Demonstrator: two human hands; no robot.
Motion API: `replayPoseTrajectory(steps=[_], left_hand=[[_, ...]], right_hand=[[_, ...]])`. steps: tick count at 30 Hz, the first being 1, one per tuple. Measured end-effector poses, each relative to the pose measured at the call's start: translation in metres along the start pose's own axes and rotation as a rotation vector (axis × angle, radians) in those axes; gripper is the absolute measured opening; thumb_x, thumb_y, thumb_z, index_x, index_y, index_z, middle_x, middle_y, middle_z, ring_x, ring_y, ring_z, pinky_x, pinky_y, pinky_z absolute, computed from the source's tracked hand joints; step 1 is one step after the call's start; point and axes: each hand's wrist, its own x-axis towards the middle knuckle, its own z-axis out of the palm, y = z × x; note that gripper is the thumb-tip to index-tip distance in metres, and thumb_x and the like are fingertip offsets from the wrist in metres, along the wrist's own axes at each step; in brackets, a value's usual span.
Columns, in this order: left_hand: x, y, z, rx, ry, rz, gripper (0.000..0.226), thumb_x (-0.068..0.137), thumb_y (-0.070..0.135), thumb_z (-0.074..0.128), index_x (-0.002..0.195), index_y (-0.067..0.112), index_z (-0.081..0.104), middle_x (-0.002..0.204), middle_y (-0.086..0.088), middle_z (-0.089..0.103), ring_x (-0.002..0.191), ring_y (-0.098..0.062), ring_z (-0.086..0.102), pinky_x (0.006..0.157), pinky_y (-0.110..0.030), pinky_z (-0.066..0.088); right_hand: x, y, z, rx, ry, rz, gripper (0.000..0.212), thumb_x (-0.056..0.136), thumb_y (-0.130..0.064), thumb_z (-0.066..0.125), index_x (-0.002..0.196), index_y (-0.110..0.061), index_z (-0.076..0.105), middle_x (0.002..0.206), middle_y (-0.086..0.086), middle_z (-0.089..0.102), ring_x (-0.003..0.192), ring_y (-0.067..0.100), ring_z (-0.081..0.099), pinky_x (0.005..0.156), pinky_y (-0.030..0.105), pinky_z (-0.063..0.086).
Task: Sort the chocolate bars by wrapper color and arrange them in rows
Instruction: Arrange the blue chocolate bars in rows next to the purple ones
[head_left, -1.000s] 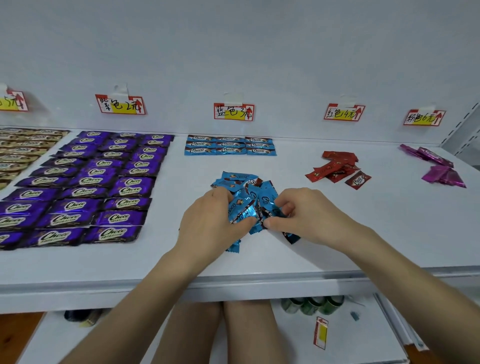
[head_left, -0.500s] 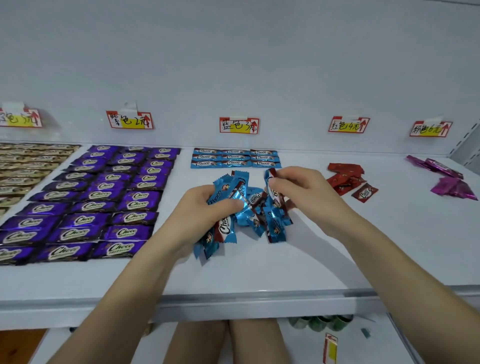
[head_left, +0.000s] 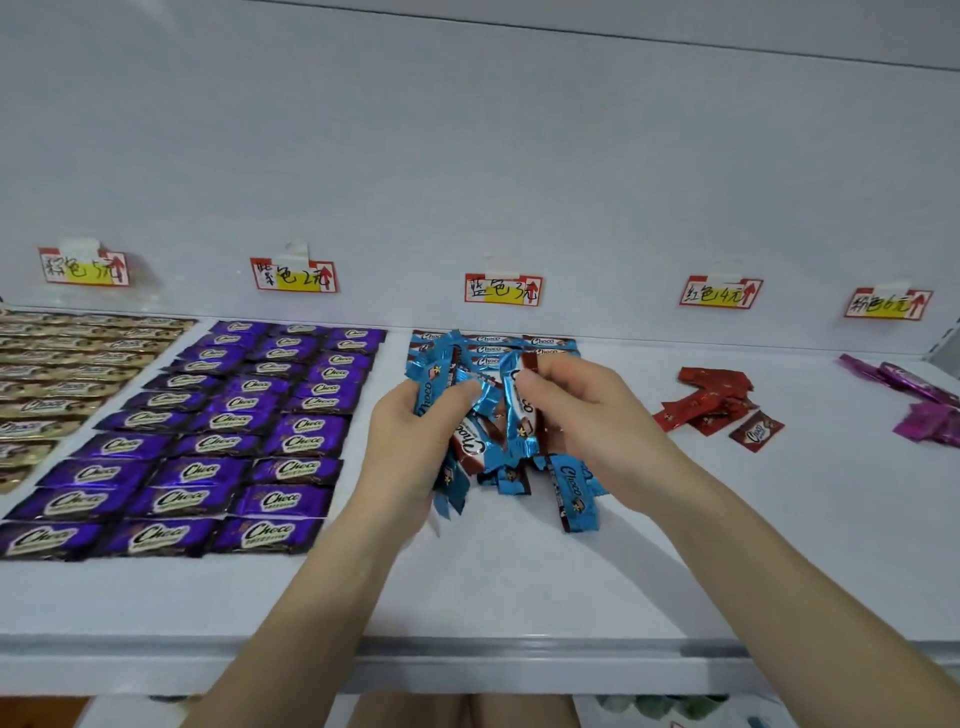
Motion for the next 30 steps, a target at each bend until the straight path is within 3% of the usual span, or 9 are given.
replayPoseTrajectory(steps=[3, 5, 12, 15, 17, 20, 23, 27, 30], left_hand=[[-0.001, 0.003, -0.002, 0.019, 0.01, -0.016, 0.001, 0.087, 0.014, 0.061, 0.087, 0.015, 0.062, 0.079, -0.009, 0.073, 0.071, -0.024, 0.07, 0.073, -0.044, 0.056], [-0.003, 0.006, -0.004, 0.018, -0.002, -0.022, 0.004, 0.086, 0.015, 0.063, 0.088, 0.013, 0.06, 0.08, -0.011, 0.073, 0.071, -0.025, 0.071, 0.079, -0.048, 0.054], [-0.009, 0.008, -0.01, 0.054, -0.082, 0.005, 0.017, 0.084, 0.027, 0.062, 0.098, 0.016, 0.062, 0.081, -0.003, 0.074, 0.076, -0.021, 0.072, 0.073, -0.043, 0.056], [-0.01, 0.007, -0.012, 0.093, -0.052, 0.041, 0.009, 0.083, 0.02, 0.066, 0.091, 0.02, 0.061, 0.076, 0.001, 0.074, 0.071, -0.018, 0.072, 0.062, -0.034, 0.059], [-0.009, 0.006, -0.014, 0.105, 0.018, 0.048, 0.009, 0.083, 0.017, 0.068, 0.086, 0.02, 0.06, 0.073, 0.002, 0.073, 0.069, -0.018, 0.071, 0.064, -0.037, 0.058], [-0.006, 0.007, -0.02, 0.096, 0.084, 0.037, 0.011, 0.083, 0.017, 0.068, 0.083, 0.019, 0.058, 0.065, 0.008, 0.071, 0.059, -0.01, 0.069, 0.056, -0.031, 0.057], [-0.006, 0.007, -0.024, 0.084, 0.095, 0.016, 0.011, 0.083, 0.018, 0.068, 0.083, 0.019, 0.057, 0.061, 0.01, 0.07, 0.054, -0.007, 0.067, 0.048, -0.025, 0.053], [-0.006, 0.004, -0.03, 0.063, 0.121, -0.032, 0.01, 0.083, 0.018, 0.068, 0.084, 0.018, 0.058, 0.057, 0.009, 0.068, 0.049, -0.006, 0.064, 0.043, -0.02, 0.051], [-0.003, 0.001, -0.034, 0.048, 0.159, -0.069, 0.009, 0.083, 0.022, 0.068, 0.086, 0.016, 0.061, 0.062, 0.005, 0.07, 0.051, -0.007, 0.065, 0.046, -0.022, 0.052]], right_hand=[[0.0, -0.005, -0.006, 0.053, -0.027, -0.017, 0.016, 0.095, -0.023, 0.046, 0.105, -0.022, 0.059, 0.095, 0.007, 0.067, 0.073, 0.016, 0.07, 0.062, 0.03, 0.058], [-0.001, -0.009, -0.011, -0.011, -0.024, -0.051, 0.015, 0.093, -0.022, 0.049, 0.103, -0.029, 0.058, 0.087, 0.0, 0.064, 0.059, 0.007, 0.064, 0.053, 0.02, 0.051], [0.004, -0.014, -0.01, -0.239, -0.033, -0.165, 0.005, 0.081, -0.023, 0.066, 0.08, -0.025, 0.061, 0.07, -0.006, 0.064, 0.048, 0.002, 0.055, 0.045, 0.014, 0.042], [0.005, -0.016, -0.007, -0.271, -0.047, -0.218, 0.009, 0.082, -0.021, 0.065, 0.081, -0.03, 0.063, 0.076, -0.011, 0.065, 0.058, 0.001, 0.06, 0.051, 0.013, 0.046], [0.006, -0.015, -0.008, -0.333, -0.071, -0.258, 0.016, 0.08, -0.024, 0.067, 0.085, -0.038, 0.061, 0.086, -0.018, 0.063, 0.08, 0.001, 0.062, 0.067, 0.019, 0.051], [0.005, -0.011, -0.01, -0.558, -0.092, -0.417, 0.023, 0.077, -0.022, 0.072, 0.094, -0.035, 0.065, 0.097, -0.028, 0.056, 0.097, -0.008, 0.051, 0.078, 0.013, 0.044], [0.009, -0.003, -0.009, -0.667, -0.051, -0.529, 0.023, 0.075, -0.017, 0.074, 0.098, -0.018, 0.071, 0.099, -0.023, 0.056, 0.1, -0.009, 0.048, 0.085, 0.006, 0.039], [0.02, 0.001, -0.003, -0.733, -0.092, -0.482, 0.018, 0.077, -0.016, 0.073, 0.094, -0.018, 0.071, 0.099, -0.02, 0.058, 0.097, 0.001, 0.053, 0.087, 0.013, 0.038], [0.031, 0.003, 0.0, -0.727, -0.147, -0.432, 0.017, 0.08, -0.017, 0.07, 0.096, -0.022, 0.07, 0.093, -0.022, 0.06, 0.088, -0.008, 0.052, 0.078, 0.006, 0.038]])
